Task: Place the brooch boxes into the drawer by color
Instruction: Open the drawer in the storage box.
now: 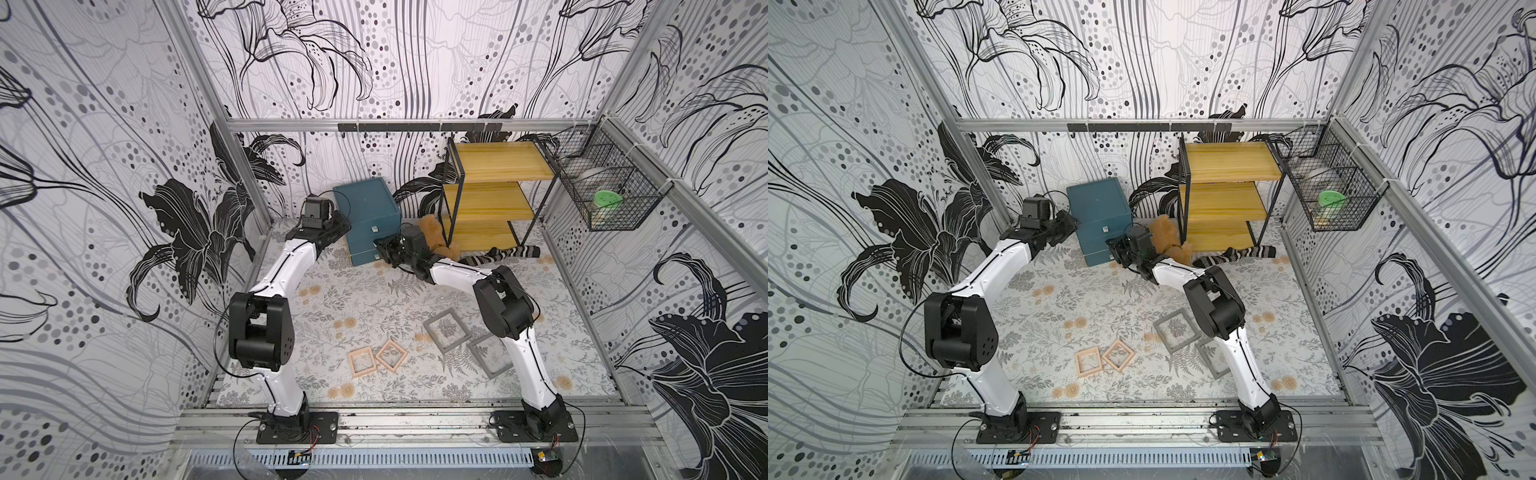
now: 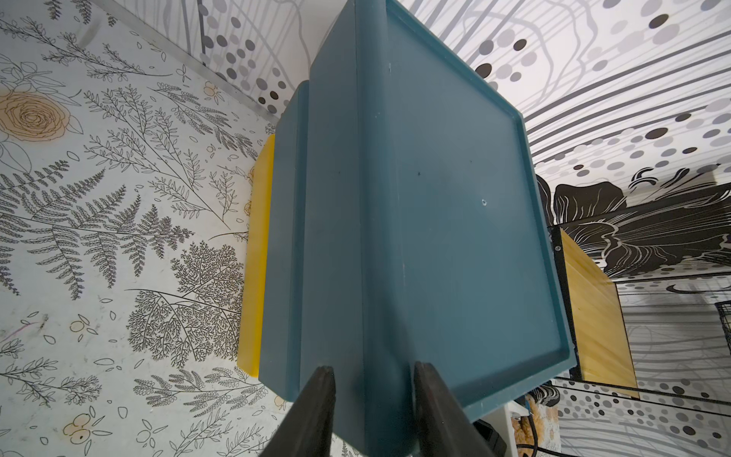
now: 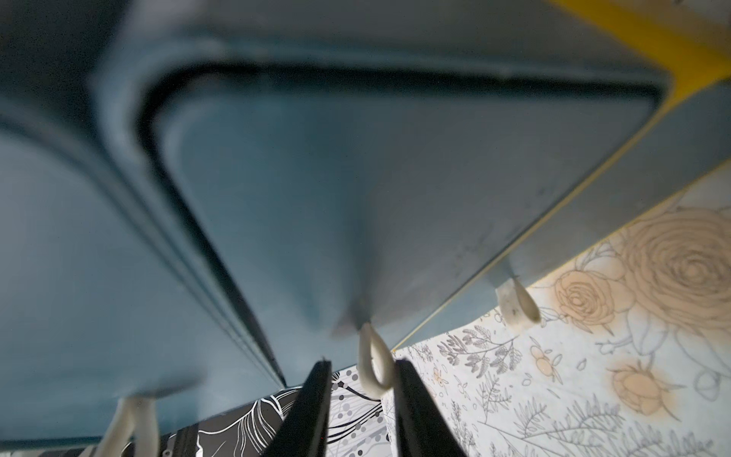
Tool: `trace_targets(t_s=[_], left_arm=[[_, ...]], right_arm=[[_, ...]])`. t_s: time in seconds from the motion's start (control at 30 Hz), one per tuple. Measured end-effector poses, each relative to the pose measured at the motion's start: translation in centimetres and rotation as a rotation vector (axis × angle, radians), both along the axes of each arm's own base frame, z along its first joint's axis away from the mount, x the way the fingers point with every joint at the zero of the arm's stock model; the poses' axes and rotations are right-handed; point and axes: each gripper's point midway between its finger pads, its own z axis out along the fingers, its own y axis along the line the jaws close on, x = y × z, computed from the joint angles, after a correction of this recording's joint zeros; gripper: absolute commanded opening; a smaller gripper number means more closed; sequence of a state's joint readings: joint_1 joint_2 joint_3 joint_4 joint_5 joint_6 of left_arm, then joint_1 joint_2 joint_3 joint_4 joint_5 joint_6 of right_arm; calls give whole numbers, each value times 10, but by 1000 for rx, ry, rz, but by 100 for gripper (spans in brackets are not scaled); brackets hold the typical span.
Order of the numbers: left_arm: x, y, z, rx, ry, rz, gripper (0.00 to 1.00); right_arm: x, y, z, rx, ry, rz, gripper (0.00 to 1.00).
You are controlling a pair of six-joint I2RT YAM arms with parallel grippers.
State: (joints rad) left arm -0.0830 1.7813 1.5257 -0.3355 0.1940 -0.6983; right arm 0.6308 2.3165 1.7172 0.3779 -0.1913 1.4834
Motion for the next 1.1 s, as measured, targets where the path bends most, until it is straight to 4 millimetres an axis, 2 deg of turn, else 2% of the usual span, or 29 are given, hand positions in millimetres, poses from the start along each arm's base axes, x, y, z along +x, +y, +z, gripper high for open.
trace_targets(t_s=[0.2, 0.4, 0.6, 1.1], left_arm=[[0, 0, 0, 0, 0, -1, 38], [0, 0, 0, -1, 0, -1, 38], [0, 0, 0, -1, 0, -1, 38], [0, 0, 0, -1, 0, 0, 38]], right_arm=[[0, -1, 0, 4, 1, -7, 16], [1, -2, -1, 12, 11, -19, 0], [-5, -5, -3, 1, 18, -24, 0], [-49, -16, -2, -34, 52, -10, 0]])
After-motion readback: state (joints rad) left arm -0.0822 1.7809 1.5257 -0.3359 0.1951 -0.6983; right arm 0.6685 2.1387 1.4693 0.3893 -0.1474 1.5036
